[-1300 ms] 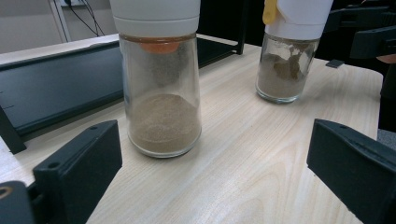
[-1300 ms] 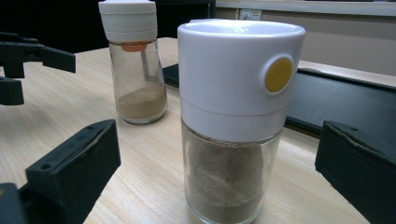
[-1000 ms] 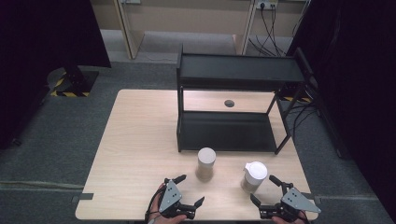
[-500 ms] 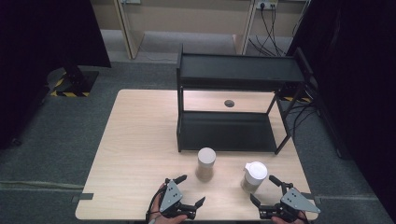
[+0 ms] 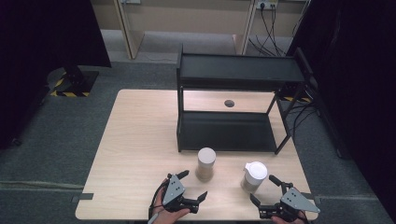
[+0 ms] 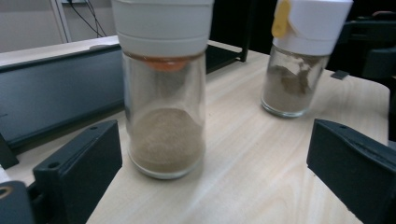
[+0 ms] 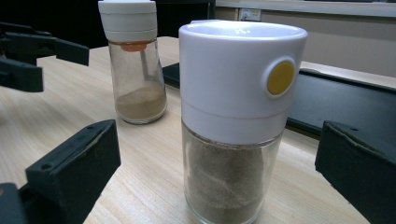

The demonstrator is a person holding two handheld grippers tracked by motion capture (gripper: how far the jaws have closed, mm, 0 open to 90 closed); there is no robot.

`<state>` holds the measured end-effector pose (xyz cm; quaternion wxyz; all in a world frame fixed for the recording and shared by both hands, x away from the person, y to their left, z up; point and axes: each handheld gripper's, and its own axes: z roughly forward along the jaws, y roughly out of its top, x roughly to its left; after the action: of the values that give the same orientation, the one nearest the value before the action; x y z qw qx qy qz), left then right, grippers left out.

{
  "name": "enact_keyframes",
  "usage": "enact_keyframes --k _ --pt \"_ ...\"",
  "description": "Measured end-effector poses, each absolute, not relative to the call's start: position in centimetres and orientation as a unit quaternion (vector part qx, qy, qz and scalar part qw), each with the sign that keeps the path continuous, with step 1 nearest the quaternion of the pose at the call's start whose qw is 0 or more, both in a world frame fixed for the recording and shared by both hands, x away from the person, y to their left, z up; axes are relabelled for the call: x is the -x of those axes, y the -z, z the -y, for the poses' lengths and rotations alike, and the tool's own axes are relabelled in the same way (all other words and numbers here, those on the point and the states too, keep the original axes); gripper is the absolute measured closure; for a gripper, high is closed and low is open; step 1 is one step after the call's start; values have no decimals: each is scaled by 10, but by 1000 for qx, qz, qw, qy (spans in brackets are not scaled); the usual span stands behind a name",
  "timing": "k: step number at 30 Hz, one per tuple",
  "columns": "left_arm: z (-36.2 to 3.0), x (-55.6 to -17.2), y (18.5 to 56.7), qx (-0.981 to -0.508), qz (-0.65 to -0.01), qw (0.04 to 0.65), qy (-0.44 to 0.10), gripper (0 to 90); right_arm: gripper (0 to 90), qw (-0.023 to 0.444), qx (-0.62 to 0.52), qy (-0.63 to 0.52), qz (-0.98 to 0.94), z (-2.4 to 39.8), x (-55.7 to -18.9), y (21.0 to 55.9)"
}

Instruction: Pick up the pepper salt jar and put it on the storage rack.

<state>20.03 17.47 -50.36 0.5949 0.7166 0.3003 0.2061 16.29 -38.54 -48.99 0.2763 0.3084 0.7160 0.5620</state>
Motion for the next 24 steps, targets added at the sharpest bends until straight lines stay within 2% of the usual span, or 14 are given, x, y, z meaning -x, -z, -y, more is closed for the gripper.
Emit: enact_keyframes --k 24 --pt "-151 -240 480 -728 -295 582 -210 38 5 276 -310 -566 -713 386 -162 490"
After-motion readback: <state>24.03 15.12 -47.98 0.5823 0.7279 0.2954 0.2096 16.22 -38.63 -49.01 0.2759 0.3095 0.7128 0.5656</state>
